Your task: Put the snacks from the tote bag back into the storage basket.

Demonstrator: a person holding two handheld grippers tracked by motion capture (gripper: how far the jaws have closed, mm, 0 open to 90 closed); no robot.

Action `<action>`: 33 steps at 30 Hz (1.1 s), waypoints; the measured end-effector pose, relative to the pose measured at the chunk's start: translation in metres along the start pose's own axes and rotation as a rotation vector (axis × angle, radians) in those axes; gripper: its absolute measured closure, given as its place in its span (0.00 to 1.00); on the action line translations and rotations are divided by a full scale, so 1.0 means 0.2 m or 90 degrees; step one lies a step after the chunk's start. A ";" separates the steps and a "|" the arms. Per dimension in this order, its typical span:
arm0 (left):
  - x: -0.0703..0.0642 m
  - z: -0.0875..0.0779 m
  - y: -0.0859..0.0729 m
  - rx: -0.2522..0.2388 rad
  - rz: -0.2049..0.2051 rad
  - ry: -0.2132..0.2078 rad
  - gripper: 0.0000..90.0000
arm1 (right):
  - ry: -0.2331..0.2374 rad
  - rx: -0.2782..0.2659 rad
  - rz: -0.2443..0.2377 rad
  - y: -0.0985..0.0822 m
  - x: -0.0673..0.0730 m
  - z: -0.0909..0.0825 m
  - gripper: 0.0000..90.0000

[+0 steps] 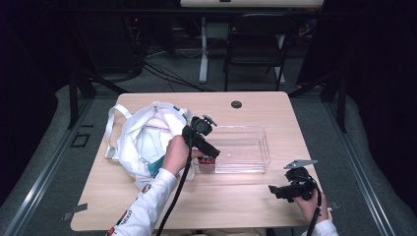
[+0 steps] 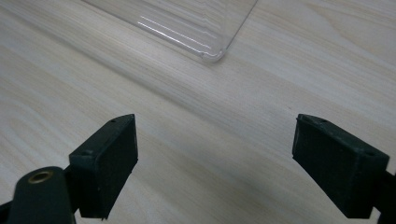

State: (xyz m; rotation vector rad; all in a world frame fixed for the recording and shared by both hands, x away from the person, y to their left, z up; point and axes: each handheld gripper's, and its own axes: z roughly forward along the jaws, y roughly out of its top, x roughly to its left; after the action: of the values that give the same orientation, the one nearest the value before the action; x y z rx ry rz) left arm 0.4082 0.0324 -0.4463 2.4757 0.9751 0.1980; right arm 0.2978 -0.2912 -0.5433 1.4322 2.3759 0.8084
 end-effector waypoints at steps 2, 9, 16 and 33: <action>0.01 -0.03 -0.01 -0.008 -0.002 0.005 0.05 | 0.001 -0.001 0.001 0.00 0.00 0.00 0.16; 0.06 -0.14 -0.05 -0.019 -0.003 0.028 0.04 | -0.001 0.000 0.000 0.00 0.00 0.00 0.16; 0.13 -0.24 -0.12 -0.036 -0.016 0.045 0.03 | 0.000 -0.002 0.003 0.00 0.00 0.00 0.16; 0.30 -0.42 -0.42 -0.054 -0.072 0.094 0.00 | -0.002 -0.001 0.003 0.00 0.00 0.00 0.16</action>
State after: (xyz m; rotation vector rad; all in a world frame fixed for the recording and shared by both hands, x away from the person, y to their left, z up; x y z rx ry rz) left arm 0.3757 0.1581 -0.4144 2.3471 1.1402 0.3807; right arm 0.2975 -0.2913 -0.5430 1.4373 2.3711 0.8082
